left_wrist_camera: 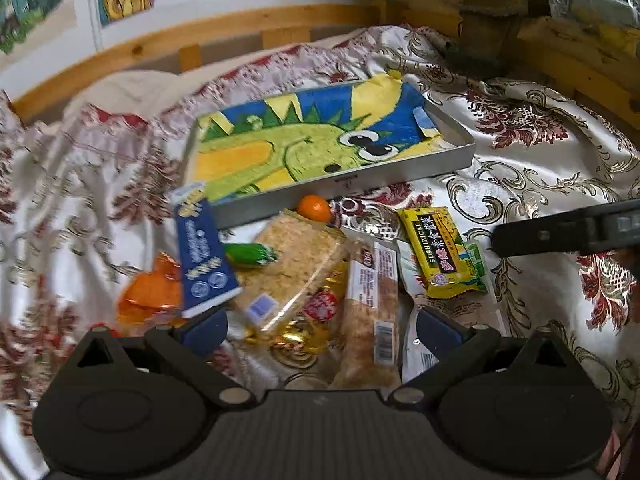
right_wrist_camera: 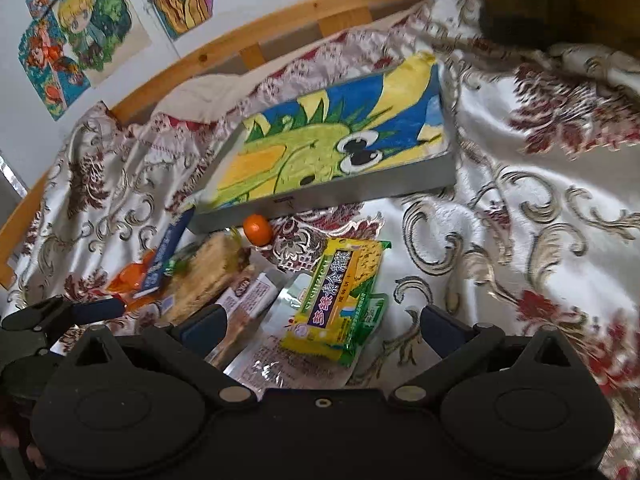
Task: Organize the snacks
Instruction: 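Grasp the wrapped granola bar with the left tool while the right tool grasps the candy pack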
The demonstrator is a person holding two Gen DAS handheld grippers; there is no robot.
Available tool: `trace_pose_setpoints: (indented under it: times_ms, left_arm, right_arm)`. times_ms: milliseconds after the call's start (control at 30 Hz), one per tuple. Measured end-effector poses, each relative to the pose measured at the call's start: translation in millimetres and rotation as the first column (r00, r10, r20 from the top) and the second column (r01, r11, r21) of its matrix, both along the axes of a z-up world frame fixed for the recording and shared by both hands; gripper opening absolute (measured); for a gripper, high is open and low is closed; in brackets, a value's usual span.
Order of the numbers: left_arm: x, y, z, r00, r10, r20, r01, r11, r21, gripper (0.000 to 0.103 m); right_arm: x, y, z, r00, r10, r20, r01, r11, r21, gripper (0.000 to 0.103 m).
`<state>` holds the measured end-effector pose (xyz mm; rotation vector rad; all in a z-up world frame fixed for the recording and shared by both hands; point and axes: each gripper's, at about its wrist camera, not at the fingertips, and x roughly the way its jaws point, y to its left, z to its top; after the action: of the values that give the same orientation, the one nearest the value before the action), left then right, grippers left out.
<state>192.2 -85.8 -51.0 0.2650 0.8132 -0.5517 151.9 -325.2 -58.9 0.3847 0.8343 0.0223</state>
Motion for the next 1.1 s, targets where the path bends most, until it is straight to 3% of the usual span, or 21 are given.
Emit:
trace_pose_setpoints:
  times_ms: [200,300,367,533,633,733,900,1100]
  left_arm:
    - [6,-13,-14,0.999,-0.051,0.008,0.051,0.999,0.021,0.101]
    - [-1,-18,-16,0.994,-0.104,0.035,0.103,0.995,0.010,0.095]
    - [-3,-23,-16,0.991,-0.130,0.040,0.129,0.991,0.020,0.084]
    - [0,-29,-19,0.989,-0.147,0.024,0.146,0.989,0.030,0.070]
    - [5,-32,-25,0.991,-0.135,-0.007,0.135,0.989,0.058,0.053]
    - [11,-31,-28,0.990,-0.125,-0.060,0.127,0.991,0.029,0.041]
    - [12,-31,-27,0.991,-0.107,-0.078,0.109,0.994,0.020,0.040]
    - [7,-36,-26,0.994,-0.097,-0.059,0.100,0.993,0.060,0.040]
  right_arm:
    - [25,14,-11,0.998,0.058,0.019,-0.055,0.989,-0.135,0.102]
    - [36,21,-20,0.997,0.076,-0.010,-0.077,0.983,-0.166,0.092]
    - [39,23,-24,0.997,0.073,-0.016,-0.074,0.982,-0.176,0.087]
    - [45,23,-29,0.998,0.057,-0.030,-0.061,0.987,-0.147,0.080]
    - [48,22,-34,0.998,0.043,-0.055,-0.050,0.990,-0.132,0.072]
    - [51,23,-40,0.996,0.031,-0.078,-0.041,0.990,-0.133,0.063]
    - [55,26,-47,0.995,0.028,-0.097,-0.042,0.988,-0.148,0.063]
    - [56,30,-46,0.994,0.015,-0.106,-0.034,0.984,-0.177,0.057]
